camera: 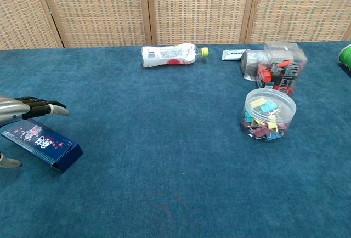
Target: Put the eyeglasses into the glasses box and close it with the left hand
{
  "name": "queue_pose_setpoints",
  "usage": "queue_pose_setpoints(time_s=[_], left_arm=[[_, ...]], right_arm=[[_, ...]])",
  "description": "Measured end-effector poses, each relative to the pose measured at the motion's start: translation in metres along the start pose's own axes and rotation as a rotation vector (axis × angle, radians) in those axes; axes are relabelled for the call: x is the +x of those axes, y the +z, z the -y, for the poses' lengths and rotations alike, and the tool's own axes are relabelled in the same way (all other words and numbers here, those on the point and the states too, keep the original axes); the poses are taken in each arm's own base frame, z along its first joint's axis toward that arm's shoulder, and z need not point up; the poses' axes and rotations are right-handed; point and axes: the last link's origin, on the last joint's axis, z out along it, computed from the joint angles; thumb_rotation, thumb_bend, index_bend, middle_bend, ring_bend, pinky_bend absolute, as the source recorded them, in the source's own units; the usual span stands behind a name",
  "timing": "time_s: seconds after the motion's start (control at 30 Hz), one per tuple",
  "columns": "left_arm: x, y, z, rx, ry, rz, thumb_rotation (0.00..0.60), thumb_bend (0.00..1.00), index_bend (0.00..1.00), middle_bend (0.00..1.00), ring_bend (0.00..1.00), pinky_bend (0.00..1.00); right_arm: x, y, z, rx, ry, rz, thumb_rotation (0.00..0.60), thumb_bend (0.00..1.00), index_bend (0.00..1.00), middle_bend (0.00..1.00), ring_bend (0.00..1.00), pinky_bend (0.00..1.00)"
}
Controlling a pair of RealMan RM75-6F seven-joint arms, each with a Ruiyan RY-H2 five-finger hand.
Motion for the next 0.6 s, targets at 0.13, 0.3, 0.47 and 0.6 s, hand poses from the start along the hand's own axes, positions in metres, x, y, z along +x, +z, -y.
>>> queue_pose_setpoints(time_s=[0.13,0.3,0.47,0.6], left_arm=[[0.003,0.007,-0.003,0.016,-0.006,-0.003,0.6,0.21,0.0,0.06,0.0,0.0],[0.002,0.013,-0.005,0.027,0.004,0.002,0.6,0.22,0.03,0.15,0.0,0.0],[0.0,0.018,-0.007,0.03,0.012,0.004,0.6,0.26,0.12,0.31,0.05,0.0],[0.001,0.019,-0.007,0.034,0.008,-0.012,0.6,0.3,0.17,0.42,0.09,0.0]], right_arm=[[0.0,0.0,0.0,0.0,0.0,0.001,0.6,0.0,0.0,0.0,0.0,0.0],[0.0,0.0,0.0,0.0,0.0,0.002,0.6,0.0,0.0,0.0,0.0,0.0],[0.0,0.0,0.0,0.0,0.001,0.001,0.6,0.0,0.0,0.0,0.0,0.0],[0.0,0.0,0.0,0.0,0.002,0.002,0.6,0.0,0.0,0.0,0.0,0.0]])
